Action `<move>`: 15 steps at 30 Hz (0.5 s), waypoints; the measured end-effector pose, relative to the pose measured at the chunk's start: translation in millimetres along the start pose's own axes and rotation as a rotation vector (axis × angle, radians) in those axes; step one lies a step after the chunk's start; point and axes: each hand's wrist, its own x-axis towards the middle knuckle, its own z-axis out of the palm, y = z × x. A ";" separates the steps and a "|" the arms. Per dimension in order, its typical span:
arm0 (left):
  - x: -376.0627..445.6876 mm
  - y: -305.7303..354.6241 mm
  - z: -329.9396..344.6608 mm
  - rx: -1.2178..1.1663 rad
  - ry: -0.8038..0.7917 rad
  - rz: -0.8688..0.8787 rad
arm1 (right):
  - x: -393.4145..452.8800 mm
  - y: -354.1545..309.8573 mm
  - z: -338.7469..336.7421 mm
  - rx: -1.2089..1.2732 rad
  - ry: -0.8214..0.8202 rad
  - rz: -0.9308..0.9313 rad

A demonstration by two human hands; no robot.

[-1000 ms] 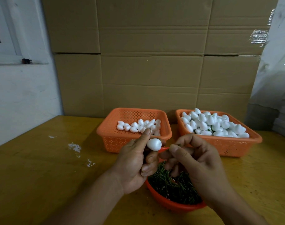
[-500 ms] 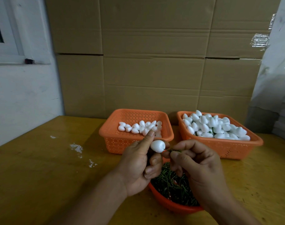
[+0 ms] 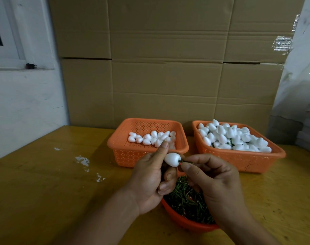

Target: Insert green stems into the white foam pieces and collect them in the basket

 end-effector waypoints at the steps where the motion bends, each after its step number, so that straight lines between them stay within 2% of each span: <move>1: -0.1 0.0 0.0 -0.002 0.000 0.003 | 0.0 -0.2 0.4 -0.004 0.000 -0.005; 9: -0.2 -1.7 1.5 0.043 0.002 0.056 | -0.7 -0.5 2.1 -0.016 0.020 -0.037; 15: 0.2 -1.9 1.2 0.103 0.020 0.102 | -1.8 2.7 2.3 -0.154 0.054 -0.077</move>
